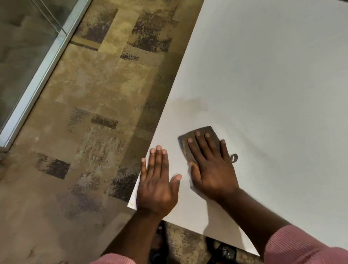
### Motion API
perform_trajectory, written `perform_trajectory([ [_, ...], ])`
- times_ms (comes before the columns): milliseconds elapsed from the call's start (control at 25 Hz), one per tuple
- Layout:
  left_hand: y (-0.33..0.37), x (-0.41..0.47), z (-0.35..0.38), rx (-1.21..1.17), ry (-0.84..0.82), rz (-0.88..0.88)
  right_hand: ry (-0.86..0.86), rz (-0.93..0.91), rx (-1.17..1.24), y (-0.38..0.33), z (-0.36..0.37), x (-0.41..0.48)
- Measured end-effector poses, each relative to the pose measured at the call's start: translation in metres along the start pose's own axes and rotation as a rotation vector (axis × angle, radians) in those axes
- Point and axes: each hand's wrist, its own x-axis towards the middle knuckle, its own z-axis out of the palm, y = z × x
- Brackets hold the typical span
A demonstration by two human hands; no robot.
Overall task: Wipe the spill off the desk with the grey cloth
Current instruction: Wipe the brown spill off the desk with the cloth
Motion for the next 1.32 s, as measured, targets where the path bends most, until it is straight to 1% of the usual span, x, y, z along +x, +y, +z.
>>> perform_trajectory([
  [40, 0.000, 0.001, -0.001, -0.001, -0.012, -0.003, -0.008, 0.010, 0.000, 0.010, -0.001, -0.006],
  [120, 0.000, 0.003, -0.001, 0.009, -0.052, -0.006, 0.026, 0.097, 0.002, 0.032, -0.009, 0.006],
  [200, -0.001, 0.003, 0.000, 0.015, -0.081, -0.011, 0.063, 0.185, -0.006, 0.044, -0.017, 0.042],
  [280, -0.002, 0.003, 0.003, 0.007, -0.075, -0.006, 0.076, 0.203, 0.003, 0.041, -0.019, 0.091],
  [360, -0.003, 0.004, 0.007, -0.001, -0.063, 0.000, 0.074, 0.144, 0.022, 0.021, -0.017, 0.134],
  [440, -0.003, 0.004, 0.007, -0.009, -0.054, -0.003, 0.076, 0.042, 0.023, -0.004, -0.008, 0.144],
  [560, -0.002, 0.003, 0.003, -0.020, -0.054, -0.016, 0.042, -0.161, -0.006, -0.010, -0.005, 0.100],
  [640, -0.002, 0.002, 0.001, -0.028, -0.044, -0.011, 0.006, -0.195, -0.024, 0.009, -0.012, 0.086],
  [720, -0.003, 0.003, 0.004, -0.047, -0.036, -0.002, -0.002, -0.076, -0.033, 0.018, -0.021, 0.111],
  [800, -0.003, 0.003, 0.005, -0.059, -0.020, -0.005, 0.011, 0.049, -0.010, 0.008, -0.027, 0.152],
  [840, -0.002, 0.002, 0.005, -0.074, -0.007, -0.009, 0.008, 0.055, -0.006, -0.002, -0.027, 0.164],
  [880, -0.003, 0.000, 0.004, -0.087, 0.010, -0.012, 0.006, 0.011, -0.015, -0.015, -0.023, 0.169],
  [960, -0.003, -0.001, 0.000, -0.105, 0.037, -0.048, -0.003, -0.140, -0.036, -0.040, -0.010, 0.150],
  [1040, -0.002, -0.001, -0.005, -0.149, 0.041, -0.091, -0.027, -0.260, -0.028, -0.051, 0.003, 0.100],
  [1120, -0.001, -0.002, -0.009, -0.183, 0.035, -0.114, -0.031, -0.303, -0.014, -0.039, 0.007, 0.053],
  [1200, -0.001, 0.000, -0.009, -0.167, 0.010, -0.104, -0.017, -0.280, -0.031, -0.008, -0.001, 0.036],
  [1320, -0.001, 0.001, -0.004, -0.095, -0.019, -0.066, -0.004, -0.082, -0.047, 0.023, -0.018, 0.061],
])
